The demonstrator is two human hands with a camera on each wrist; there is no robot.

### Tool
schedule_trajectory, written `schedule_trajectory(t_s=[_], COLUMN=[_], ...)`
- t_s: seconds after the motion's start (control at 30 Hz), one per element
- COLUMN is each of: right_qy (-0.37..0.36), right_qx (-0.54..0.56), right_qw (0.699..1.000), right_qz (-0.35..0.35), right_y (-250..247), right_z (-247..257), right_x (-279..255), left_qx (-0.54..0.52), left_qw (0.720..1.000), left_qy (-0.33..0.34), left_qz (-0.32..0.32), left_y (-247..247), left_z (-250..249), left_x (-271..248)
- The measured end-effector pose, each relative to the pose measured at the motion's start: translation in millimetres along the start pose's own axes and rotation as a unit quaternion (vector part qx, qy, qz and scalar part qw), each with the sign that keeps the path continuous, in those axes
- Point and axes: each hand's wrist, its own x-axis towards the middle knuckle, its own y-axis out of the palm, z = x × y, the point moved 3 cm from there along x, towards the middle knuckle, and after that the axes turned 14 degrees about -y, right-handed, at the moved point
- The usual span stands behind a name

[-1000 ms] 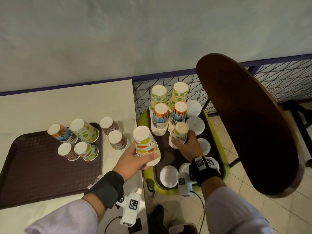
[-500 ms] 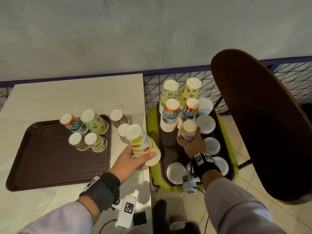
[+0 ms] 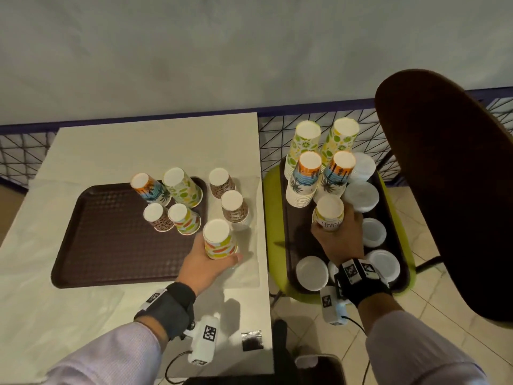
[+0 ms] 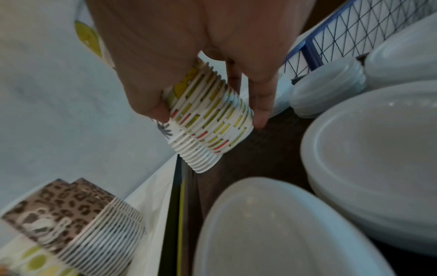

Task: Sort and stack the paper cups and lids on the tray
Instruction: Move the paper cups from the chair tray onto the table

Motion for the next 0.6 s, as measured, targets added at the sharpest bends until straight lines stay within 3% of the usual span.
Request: schedule_trajectory(t_s=[0.23, 0.4, 0.6], right_qy=[0.015, 0.011, -0.075], right_qx=[0.085, 0.109, 0.069], right_qw=[0.996, 0.994, 0.992], right_qz=[-0.037, 0.002, 0.074], right_y=[0, 16, 33], right_z=[27, 47, 69], right_x=[-34, -61, -80], left_qx=[-0.005, 0.023, 0.076], left_qw=[0.999, 0.999, 0.995], left_qy=[-0.002, -0.010, -0.005], left_qz=[-0.035, -0.048, -0.059], left_y=[-11, -9, -1], left_z=[-4, -14, -21], left_x=[18, 23, 26])
